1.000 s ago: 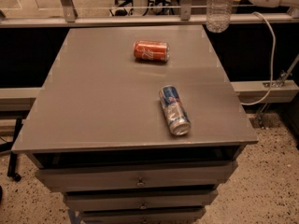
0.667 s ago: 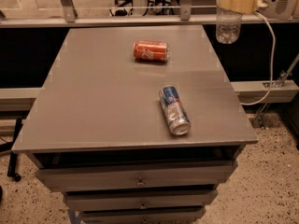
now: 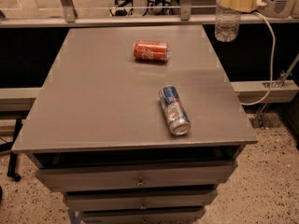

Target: Place water bottle upright

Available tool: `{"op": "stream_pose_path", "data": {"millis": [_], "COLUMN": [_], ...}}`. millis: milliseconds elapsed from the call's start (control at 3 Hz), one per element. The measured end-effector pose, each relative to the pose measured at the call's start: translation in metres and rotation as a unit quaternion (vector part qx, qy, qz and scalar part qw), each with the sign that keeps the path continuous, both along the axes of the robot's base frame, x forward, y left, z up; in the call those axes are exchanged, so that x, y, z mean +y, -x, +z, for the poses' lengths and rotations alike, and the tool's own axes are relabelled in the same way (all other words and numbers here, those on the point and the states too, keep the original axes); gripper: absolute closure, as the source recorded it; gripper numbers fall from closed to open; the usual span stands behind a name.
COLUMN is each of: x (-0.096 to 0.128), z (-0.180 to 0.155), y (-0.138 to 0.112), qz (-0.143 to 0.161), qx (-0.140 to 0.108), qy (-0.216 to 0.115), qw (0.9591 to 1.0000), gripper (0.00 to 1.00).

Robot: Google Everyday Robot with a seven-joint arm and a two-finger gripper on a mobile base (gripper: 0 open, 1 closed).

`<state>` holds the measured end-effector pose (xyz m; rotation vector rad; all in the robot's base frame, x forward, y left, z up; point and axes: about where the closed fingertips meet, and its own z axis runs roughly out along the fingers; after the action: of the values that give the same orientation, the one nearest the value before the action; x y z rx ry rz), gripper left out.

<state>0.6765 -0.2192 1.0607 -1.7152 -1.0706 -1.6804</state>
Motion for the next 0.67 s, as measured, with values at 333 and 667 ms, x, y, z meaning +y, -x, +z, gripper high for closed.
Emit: {"op": "stream_pose_path", "data": {"millis": [333,667], "x": [0.004,0.039], "z": [0.007,-0.009], "y": [0.005,0.019], "qz": [-0.002,0.019], "qx": [-0.006,0.008], "qy": [-0.044,-0.075], "qw": [0.9990,0.9970], "gripper": [1.00,1.00]}}
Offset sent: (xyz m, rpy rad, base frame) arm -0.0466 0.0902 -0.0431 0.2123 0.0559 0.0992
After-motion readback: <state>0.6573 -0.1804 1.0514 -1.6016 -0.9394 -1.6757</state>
